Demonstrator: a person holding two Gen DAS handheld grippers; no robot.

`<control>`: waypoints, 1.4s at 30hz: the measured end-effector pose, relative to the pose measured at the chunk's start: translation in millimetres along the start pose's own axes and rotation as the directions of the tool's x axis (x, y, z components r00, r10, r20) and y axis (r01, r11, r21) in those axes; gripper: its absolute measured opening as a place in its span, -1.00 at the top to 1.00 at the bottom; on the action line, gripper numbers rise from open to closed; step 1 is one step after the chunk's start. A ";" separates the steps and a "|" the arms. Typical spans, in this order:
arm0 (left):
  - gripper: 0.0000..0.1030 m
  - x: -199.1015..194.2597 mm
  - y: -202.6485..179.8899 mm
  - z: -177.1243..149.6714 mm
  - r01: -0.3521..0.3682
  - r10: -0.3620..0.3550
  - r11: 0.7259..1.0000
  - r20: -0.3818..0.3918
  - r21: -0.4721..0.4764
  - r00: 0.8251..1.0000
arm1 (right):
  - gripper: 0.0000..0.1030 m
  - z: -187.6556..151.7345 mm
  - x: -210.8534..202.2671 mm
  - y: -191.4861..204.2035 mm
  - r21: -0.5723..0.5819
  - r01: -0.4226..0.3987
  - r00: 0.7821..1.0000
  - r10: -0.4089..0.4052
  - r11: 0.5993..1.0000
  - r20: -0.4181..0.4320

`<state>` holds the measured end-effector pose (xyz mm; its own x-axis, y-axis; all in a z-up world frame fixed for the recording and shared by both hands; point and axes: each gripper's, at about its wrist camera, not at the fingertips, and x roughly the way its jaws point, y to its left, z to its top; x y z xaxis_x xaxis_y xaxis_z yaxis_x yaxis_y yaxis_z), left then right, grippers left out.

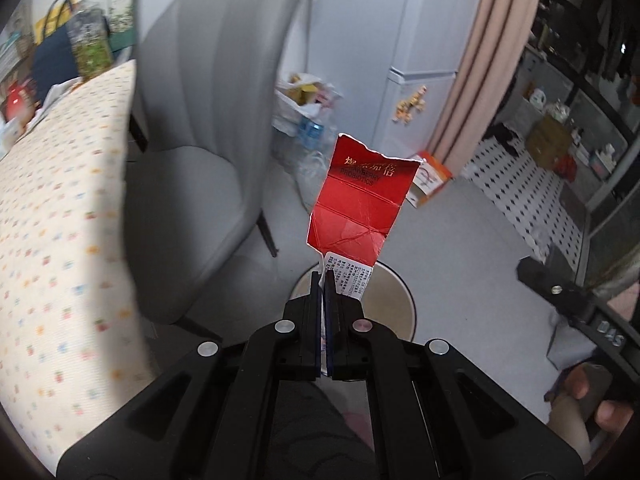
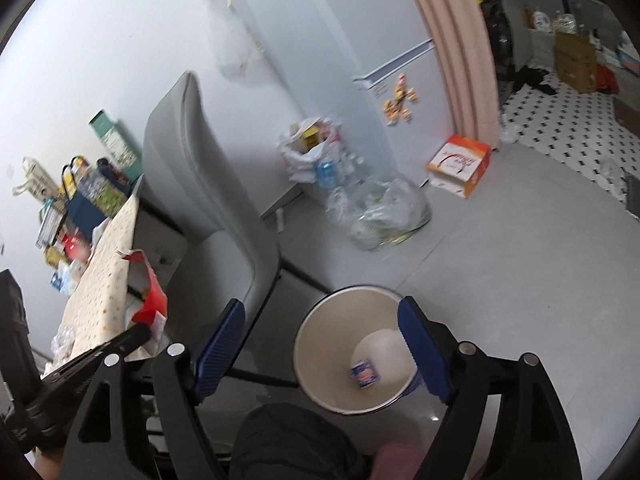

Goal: Collect trash
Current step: 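Open both grippers over the bin to drop the packet and tissue pack, then move both tools back over the table toward the crumpled paper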

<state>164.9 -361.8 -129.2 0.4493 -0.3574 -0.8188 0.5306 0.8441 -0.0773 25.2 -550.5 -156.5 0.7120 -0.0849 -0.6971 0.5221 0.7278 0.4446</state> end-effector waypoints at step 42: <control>-0.88 -112.9 74.9 0.5 -0.076 0.123 0.978 0.244 -0.194 0.962 | -0.85 -2.3 -44.8 101.2 -0.232 0.045 0.992 -0.016 0.972 0.127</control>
<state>154.2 -258.5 -42.3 0.6729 -0.3373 -0.6583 0.3450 0.9304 -0.1240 45.0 -471.4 -81.6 0.7576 -0.1818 -0.6269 0.4302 0.8614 0.2701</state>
